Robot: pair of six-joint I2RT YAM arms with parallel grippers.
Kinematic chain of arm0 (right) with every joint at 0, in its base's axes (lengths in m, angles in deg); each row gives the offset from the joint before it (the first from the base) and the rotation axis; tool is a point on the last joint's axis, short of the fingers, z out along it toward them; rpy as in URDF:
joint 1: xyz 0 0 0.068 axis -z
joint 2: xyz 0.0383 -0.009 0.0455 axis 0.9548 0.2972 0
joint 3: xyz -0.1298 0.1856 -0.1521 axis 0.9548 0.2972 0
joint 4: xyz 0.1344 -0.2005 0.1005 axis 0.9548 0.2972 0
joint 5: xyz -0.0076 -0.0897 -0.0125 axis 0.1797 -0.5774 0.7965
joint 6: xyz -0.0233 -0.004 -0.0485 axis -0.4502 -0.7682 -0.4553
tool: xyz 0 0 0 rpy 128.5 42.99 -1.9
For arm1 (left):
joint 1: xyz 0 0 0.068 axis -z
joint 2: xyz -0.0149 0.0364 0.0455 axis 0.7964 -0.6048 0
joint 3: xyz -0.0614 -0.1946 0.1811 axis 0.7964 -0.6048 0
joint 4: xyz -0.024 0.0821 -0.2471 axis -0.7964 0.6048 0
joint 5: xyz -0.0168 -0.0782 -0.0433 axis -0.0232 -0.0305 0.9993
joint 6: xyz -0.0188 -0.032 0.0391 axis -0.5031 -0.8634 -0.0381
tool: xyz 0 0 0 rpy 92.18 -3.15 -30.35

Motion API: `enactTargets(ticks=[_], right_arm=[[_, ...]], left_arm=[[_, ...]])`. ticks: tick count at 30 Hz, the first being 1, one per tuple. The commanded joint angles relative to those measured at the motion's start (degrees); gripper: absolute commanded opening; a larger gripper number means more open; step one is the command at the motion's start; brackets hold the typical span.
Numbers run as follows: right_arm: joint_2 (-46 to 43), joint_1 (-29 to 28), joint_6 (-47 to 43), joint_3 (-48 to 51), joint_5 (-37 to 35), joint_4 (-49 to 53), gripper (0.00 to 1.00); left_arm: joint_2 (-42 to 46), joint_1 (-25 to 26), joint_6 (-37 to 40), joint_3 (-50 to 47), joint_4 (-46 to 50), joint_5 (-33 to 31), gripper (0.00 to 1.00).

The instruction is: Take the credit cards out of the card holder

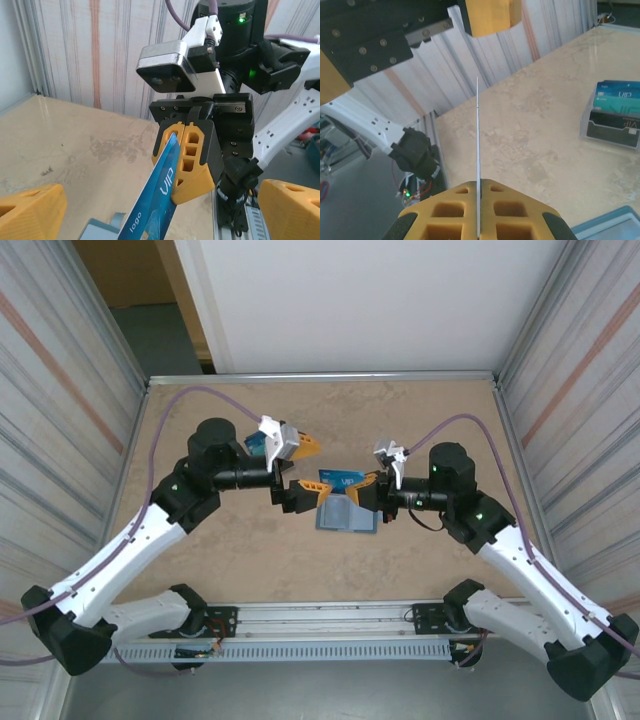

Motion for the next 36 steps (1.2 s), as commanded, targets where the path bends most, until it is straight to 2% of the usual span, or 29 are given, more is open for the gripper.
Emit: enactTargets(ticks=[1, 3, 11, 14, 19, 22, 24, 26, 28, 30, 33, 36], right_arm=[[0.7, -0.6, -3.3, -2.3, 2.9, 3.6, 0.04], [1.0, -0.6, -4.1, -2.5, 4.2, 4.3, 0.04], [2.5, -1.5, -6.6, -3.4, 7.2, 6.7, 0.05], [2.8, -1.6, -7.0, -3.5, 7.0, 7.1, 0.05], [2.8, -1.8, -7.2, -3.4, 6.8, 7.2, 0.05], [2.7, -1.7, -7.2, -3.3, 6.7, 7.2, 0.05], [2.7, -1.8, -7.2, -3.3, 6.6, 7.3, 0.05], [2.6, -1.8, -7.3, -3.3, 6.1, 7.2, 0.06], [2.5, -1.8, -7.1, -3.2, 4.9, 7.3, 0.13], [2.2, -1.8, -6.7, -3.0, 3.1, 7.3, 0.26], [1.2, -1.7, -6.4, -2.5, 0.7, 7.4, 0.62], [-0.3, -1.7, -6.2, -1.9, -1.2, 7.4, 0.75]], left_arm=[[-1.9, 0.1, 7.1, 4.1, 9.8, 2.4, 0.99], [-3.8, 0.1, 9.4, 6.8, 13.8, 4.5, 0.97], [-16.6, 0.2, 17.5, 22.5, 36.4, 9.3, 0.77], [-19.1, 0.7, 19.9, 25.0, 40.1, 11.1, 0.72], [-21.2, 2.4, 22.3, 26.6, 43.6, 9.7, 0.63], [-22.3, 2.9, 23.0, 26.9, 44.8, 8.5, 0.48], [-22.7, 2.9, 23.2, 26.9, 44.8, 8.0, 0.3], [-22.9, 2.9, 23.5, 26.9, 44.6, 7.5, 0.17], [-22.7, 2.9, 24.1, 26.4, 43.3, 5.6, 0.01], [-21.7, 3.0, 23.4, 24.6, 40.3, 0.8, 0.0], [-19.9, 2.7, 23.7, 21.6, 35.7, -7.0, 0.0], [-18.1, 0.9, 25.0, 18.3, 31.4, -10.0, 0.0]])
